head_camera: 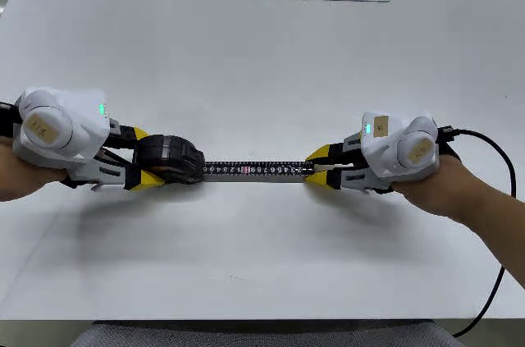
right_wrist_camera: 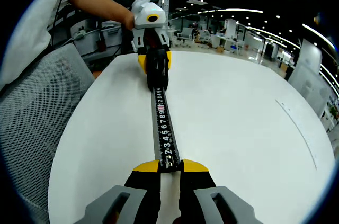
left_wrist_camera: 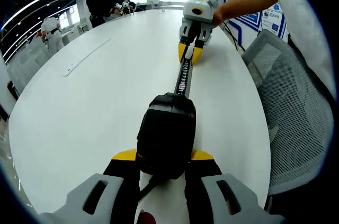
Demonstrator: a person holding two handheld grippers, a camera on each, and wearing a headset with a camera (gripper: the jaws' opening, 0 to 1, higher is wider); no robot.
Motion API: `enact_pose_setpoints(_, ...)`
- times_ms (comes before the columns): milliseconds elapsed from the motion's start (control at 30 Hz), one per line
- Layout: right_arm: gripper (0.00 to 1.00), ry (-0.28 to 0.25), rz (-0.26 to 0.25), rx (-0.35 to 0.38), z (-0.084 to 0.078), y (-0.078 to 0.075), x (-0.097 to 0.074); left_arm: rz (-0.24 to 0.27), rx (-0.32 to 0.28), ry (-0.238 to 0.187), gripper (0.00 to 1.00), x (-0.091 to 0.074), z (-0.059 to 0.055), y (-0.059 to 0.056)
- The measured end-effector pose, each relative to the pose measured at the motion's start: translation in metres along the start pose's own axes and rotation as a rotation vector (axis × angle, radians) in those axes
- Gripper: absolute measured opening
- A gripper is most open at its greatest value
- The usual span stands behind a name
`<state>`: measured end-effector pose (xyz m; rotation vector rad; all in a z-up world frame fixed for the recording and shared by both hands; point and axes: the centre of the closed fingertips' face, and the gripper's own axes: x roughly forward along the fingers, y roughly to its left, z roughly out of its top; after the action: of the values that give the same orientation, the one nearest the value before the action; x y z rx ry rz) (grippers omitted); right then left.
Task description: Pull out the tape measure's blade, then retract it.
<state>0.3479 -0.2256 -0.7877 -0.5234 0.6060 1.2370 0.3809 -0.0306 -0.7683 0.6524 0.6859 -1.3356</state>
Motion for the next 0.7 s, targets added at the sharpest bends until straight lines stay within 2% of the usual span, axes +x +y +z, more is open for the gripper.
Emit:
enact_pose_setpoints(367,0.08,0.011,-0.008,0.006,-0.005,0.000,-0.009,-0.003,-0.002,0.001,0.27,0.000,0.000,0.000)
enact_pose_setpoints(700,0.08,0.033,-0.014,0.000,-0.018,-0.007,-0.020,-0.003,-0.005,0.001,0.27,0.000,0.001,0.000)
